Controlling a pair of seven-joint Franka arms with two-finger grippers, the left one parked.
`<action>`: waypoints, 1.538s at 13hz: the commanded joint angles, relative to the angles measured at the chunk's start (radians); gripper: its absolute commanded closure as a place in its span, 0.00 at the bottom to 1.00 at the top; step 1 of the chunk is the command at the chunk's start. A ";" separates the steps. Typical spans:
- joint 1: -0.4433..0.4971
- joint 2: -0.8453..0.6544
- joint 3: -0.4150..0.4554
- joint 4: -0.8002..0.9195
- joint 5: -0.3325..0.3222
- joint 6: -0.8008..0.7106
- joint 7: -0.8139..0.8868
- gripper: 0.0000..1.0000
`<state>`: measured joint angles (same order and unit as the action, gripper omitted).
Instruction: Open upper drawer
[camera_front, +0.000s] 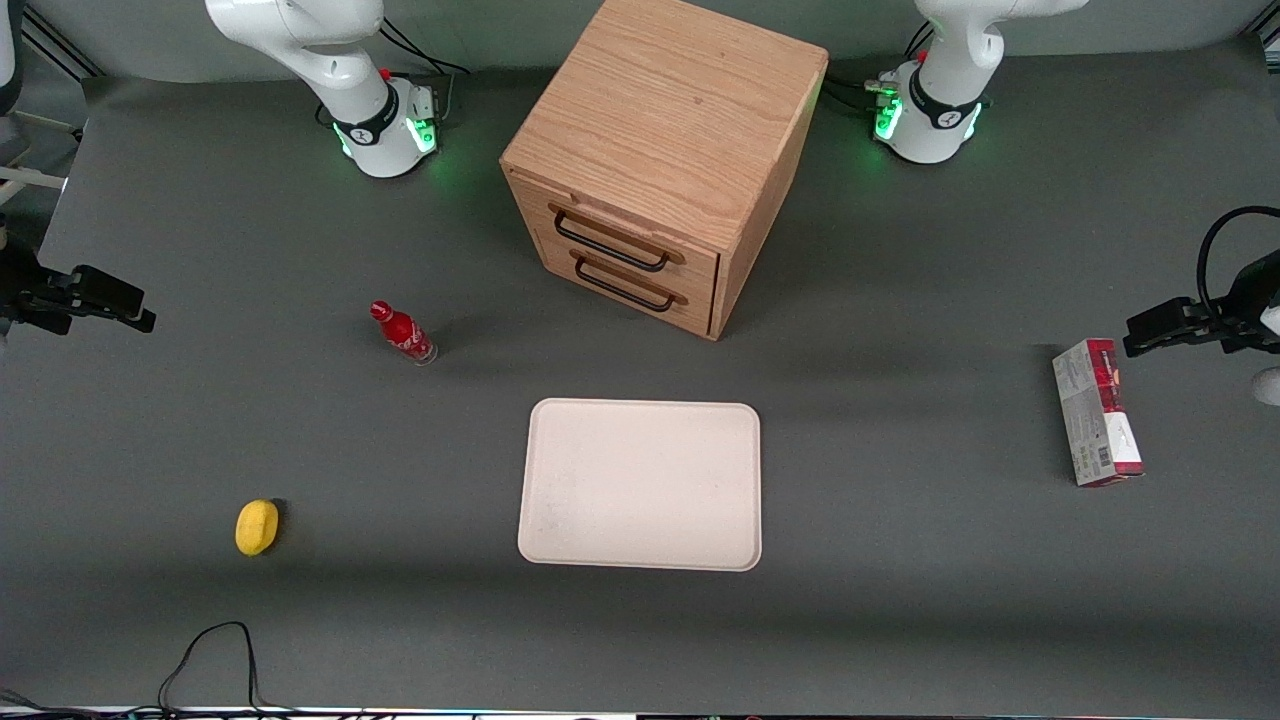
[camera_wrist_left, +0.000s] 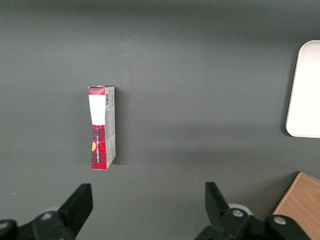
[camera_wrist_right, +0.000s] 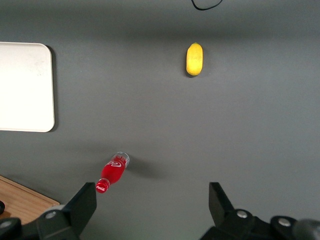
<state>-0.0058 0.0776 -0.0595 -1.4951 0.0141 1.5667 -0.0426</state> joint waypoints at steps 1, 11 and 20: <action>-0.002 -0.018 0.004 -0.005 -0.016 -0.013 0.006 0.00; 0.003 -0.010 0.013 0.015 -0.011 -0.013 0.003 0.00; 0.263 0.050 0.049 0.127 -0.002 -0.014 0.003 0.00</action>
<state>0.1974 0.0960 -0.0171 -1.4080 0.0144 1.5679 -0.0422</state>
